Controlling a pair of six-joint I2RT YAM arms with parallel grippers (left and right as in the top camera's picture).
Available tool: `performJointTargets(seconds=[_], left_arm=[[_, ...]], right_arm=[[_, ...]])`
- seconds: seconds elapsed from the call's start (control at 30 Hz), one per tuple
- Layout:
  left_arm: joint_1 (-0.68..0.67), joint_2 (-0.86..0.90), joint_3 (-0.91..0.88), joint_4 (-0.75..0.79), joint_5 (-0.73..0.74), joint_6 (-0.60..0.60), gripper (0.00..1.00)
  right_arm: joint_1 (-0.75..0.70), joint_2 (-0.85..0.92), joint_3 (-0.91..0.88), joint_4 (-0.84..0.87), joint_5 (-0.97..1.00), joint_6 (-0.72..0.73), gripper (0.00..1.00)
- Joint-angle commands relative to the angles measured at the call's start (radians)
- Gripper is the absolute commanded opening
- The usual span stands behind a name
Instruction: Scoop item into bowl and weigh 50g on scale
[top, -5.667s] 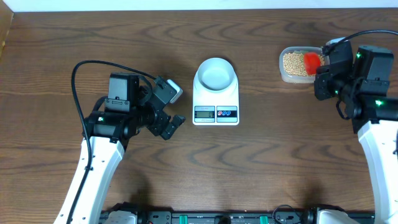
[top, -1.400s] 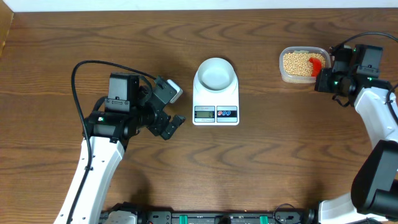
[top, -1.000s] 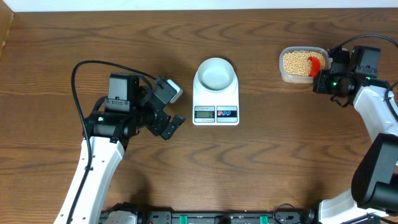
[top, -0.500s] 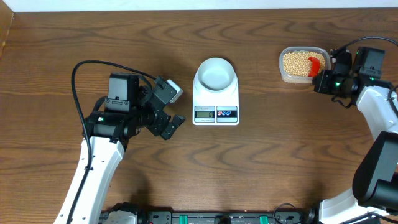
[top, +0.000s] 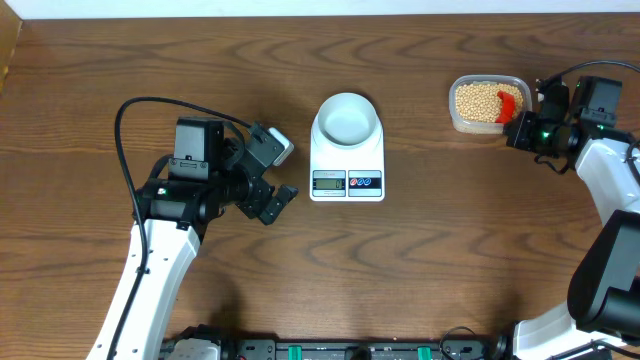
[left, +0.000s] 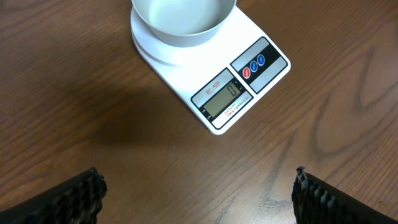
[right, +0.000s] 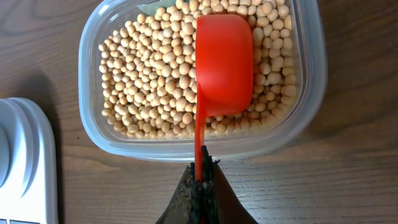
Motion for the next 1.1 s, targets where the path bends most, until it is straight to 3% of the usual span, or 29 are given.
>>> performJointTargets(seconds=[0.0, 1.07], left_arm=[[0.002, -0.005, 0.022, -0.004, -0.009, 0.013, 0.98], [0.002, -0.005, 0.022, -0.004, -0.009, 0.013, 0.98]], right_arm=[[0.000, 0.015, 0.011, -0.002, -0.027, 0.019, 0.01], [0.050, 0.035, 0.011, 0.024, 0.006, 0.068, 0.01]])
